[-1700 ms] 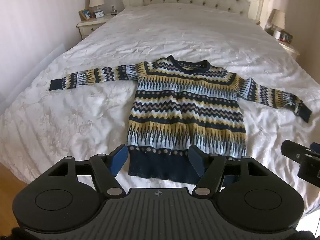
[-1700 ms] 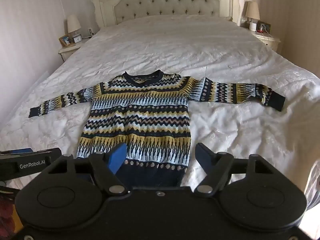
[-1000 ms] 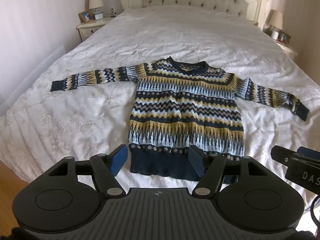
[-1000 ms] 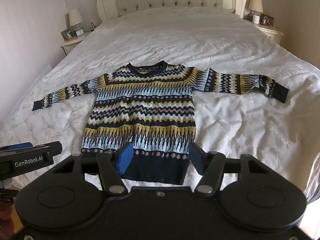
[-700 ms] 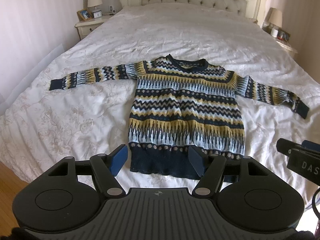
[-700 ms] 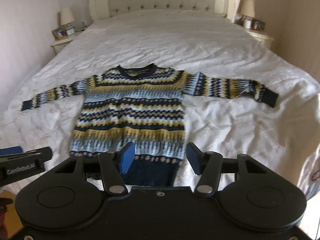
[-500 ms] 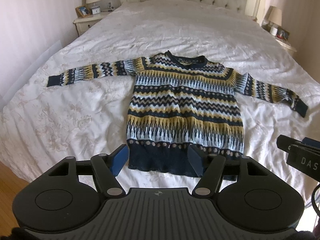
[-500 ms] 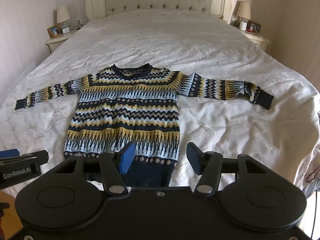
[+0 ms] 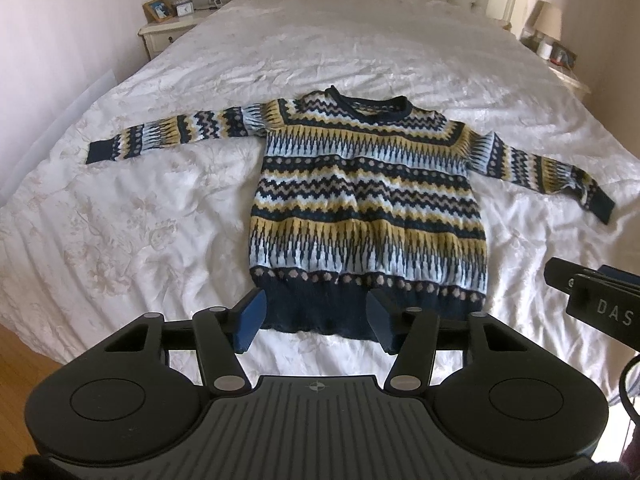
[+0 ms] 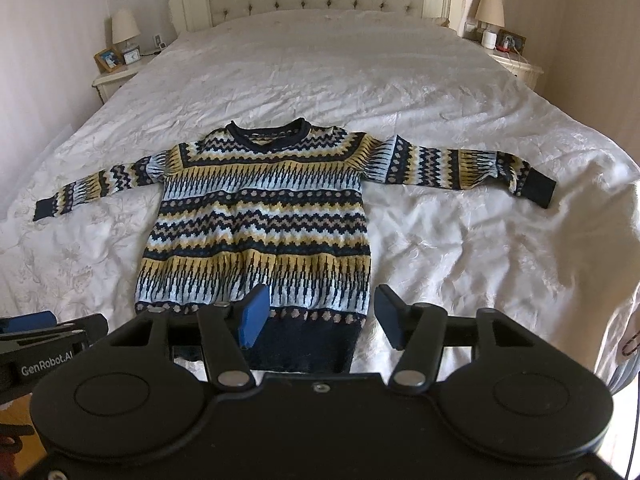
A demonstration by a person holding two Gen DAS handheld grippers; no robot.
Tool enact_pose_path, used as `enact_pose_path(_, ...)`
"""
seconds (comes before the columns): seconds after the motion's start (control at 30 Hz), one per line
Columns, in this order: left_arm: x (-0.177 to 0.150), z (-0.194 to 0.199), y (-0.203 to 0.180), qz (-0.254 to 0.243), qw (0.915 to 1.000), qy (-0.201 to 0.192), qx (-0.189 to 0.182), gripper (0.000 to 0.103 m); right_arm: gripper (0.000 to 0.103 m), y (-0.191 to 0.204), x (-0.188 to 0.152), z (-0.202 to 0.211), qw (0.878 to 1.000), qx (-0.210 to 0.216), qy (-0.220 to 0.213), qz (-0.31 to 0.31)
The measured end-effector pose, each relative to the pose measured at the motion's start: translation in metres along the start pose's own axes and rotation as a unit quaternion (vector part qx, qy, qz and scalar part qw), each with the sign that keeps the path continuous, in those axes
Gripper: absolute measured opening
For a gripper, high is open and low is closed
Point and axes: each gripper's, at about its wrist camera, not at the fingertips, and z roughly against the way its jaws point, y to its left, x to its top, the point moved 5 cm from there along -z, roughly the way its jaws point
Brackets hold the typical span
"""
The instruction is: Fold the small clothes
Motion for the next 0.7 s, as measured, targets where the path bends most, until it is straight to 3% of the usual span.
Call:
enact_pose_path(0.33,-0.001,-0.009,0.005,0.009,0.9997,0.022,-0.010,0.043,0.063,0.007,0.002,-0.007,1.000,0.003,0.008,-0.005)
enact_pose_path(0.7,0.008,-0.018,0.006,0.000,0.9996,0.027,-0.002,0.042,0.063,0.013,0.008,-0.021,1.000,0.005,0.025,-0.009)
